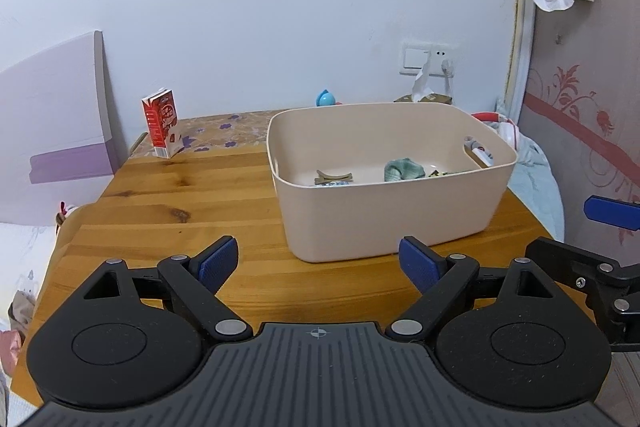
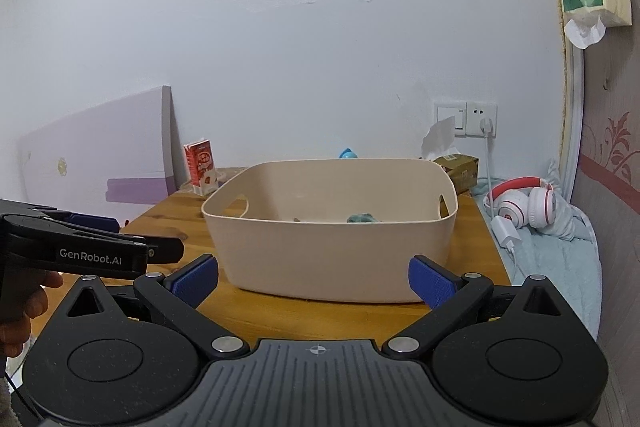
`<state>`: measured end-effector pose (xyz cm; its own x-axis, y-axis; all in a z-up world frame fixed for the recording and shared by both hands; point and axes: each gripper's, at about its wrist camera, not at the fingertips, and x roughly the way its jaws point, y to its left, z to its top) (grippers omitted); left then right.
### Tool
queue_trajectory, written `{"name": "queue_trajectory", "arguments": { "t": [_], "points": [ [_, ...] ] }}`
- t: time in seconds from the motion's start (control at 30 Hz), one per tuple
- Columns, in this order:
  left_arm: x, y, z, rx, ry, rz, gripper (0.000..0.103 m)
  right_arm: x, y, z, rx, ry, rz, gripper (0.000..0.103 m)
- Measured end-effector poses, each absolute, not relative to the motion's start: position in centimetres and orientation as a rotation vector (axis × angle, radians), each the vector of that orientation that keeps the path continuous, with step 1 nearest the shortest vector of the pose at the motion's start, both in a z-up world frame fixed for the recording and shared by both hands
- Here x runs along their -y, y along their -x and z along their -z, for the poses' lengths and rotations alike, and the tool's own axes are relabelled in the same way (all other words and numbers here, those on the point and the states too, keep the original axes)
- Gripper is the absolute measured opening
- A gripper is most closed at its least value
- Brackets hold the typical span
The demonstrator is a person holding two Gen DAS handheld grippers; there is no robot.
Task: Organize objects
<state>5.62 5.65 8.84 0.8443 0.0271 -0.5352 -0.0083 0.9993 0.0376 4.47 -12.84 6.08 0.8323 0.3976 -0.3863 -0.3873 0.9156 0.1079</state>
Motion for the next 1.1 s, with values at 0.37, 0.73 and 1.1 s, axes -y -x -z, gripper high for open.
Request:
{"name": "queue_trajectory", "arguments": {
  "t": [0.37, 0.73, 1.1],
  "points": [
    [-5.2, -2.3, -8.3, -0.560, -0.052, -0.018, 0.090, 13.9, -0.9, -6.3, -0.385, -0.020, -0.381, 0.103],
    [-5.1, 0.4, -8.4, -0.536, -0.046, 0.003, 0.090, 15.6, 1.5, -6.2, -0.375, -0.025, -0.351, 0.103],
    [-4.4, 2.2, -9.3, -0.555, -0.010, 0.072, 0.090, 16.1, 3.3, -6.4, -0.388, -0.044, -0.376, 0.103]
  ]
}}
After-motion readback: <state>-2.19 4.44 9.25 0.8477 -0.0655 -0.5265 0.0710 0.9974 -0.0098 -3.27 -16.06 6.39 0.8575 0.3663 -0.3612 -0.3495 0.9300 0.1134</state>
